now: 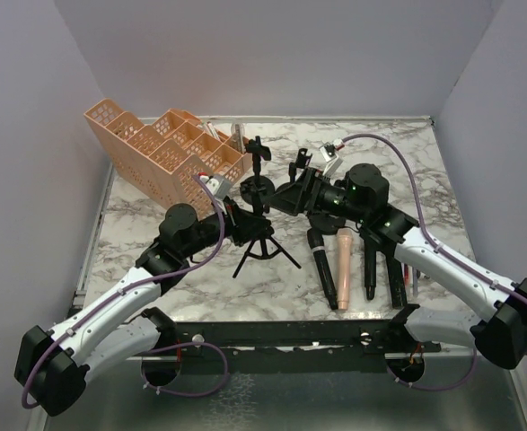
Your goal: Attach the microphones to the stand
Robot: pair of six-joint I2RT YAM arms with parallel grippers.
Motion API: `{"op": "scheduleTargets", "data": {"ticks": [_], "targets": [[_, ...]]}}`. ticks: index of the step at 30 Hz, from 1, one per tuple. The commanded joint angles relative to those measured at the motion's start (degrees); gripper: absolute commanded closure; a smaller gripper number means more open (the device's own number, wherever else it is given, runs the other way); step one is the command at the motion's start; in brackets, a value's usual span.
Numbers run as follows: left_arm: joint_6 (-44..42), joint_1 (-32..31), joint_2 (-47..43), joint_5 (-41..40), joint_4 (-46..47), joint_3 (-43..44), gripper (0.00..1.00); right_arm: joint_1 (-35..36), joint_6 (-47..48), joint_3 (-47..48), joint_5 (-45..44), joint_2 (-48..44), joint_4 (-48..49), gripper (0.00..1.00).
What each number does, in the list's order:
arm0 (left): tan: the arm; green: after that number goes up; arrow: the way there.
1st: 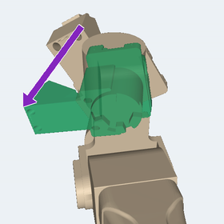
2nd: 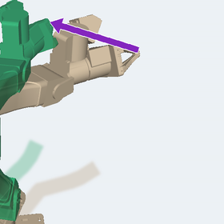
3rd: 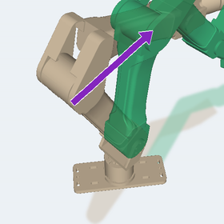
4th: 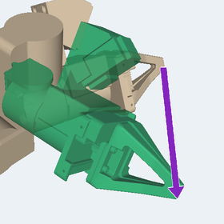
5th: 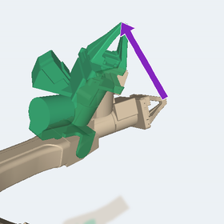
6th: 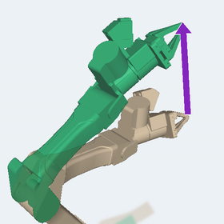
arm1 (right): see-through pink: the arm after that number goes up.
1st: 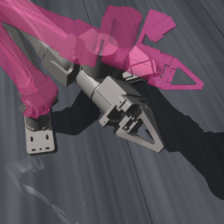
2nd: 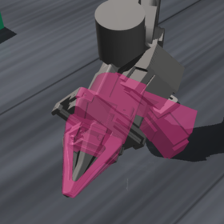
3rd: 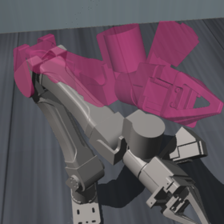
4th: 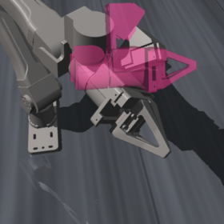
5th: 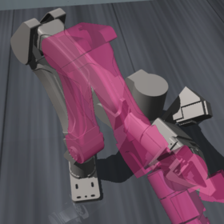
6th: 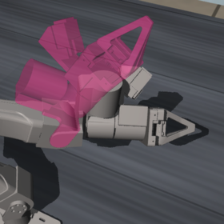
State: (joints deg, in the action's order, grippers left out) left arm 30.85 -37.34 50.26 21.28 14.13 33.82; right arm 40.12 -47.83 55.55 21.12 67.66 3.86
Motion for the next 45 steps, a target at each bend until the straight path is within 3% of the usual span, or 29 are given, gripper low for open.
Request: {"op": "scheduleTargets", "data": {"ticks": [1, 6, 19, 24, 28, 32, 35, 38, 41, 42, 43, 45], "targets": [[0.7, 0.2, -1.2, -2.4, 4.9, 1.0, 1.0, 0.1, -7.8, -3.5, 7.3, 0.5, 8.0, 0.27], [1.3, 0.2, -1.2, -2.4, 5.2, 1.1, 1.0, 0.0, -9.4, -3.7, 9.0, 1.5, 9.9, 0.47], [2.3, 0.2, -1.0, -0.2, 5.5, 0.9, 1.0, 0.0, -9.5, -3.1, 9.6, 4.6, 9.4, 0.54], [2.7, 0.2, -0.8, -0.2, 5.5, 0.9, 1.0, 0.1, -8.3, -3.7, 10.1, 4.2, 11.6, 0.75], [4.6, 0.2, -0.6, 0.5, 5.5, 1.4, 1.0, 0.1, 3.3, -5.8, 11.4, 2.1, 16.5, 0.91], [6.3, 0.2, 0.9, 4.4, 4.3, 3.8, 1.0, 0.0, 26.3, -5.7, 20.7, 0.6, 18.2, 0.97], [6.2, 0.2, 1.9, 6.7, 3.1, 4.6, 1.0, 0.1, 39.2, -6.5, 27.6, -0.5, 17.8, 0.97], [5.8, 0.2, 2.2, 7.3, 3.1, 4.4, 1.0, 0.0, 45.4, -2.8, 28.4, 0.7, 9.1, 0.94], [4.6, 0.2, 2.4, 7.5, 3.0, 4.2, 1.0, 0.0, 39.4, -0.8, 22.0, 1.2, 7.0, 0.56], [3.9, 0.2, 2.4, 7.6, 3.1, 4.1, 1.0, 0.0, 36.1, -1.0, 19.8, 1.0, 7.7, 0.48], [3.3, 0.2, 2.3, 7.6, 3.0, 4.1, 1.0, 0.0, 32.9, -1.4, 16.5, 0.7, 8.0, 0.42], [1.6, 0.2, 2.3, 7.3, 3.0, 3.8, 1.0, 0.0, 26.3, -2.3, 9.6, 0.2, 7.5, 0.4]]}}
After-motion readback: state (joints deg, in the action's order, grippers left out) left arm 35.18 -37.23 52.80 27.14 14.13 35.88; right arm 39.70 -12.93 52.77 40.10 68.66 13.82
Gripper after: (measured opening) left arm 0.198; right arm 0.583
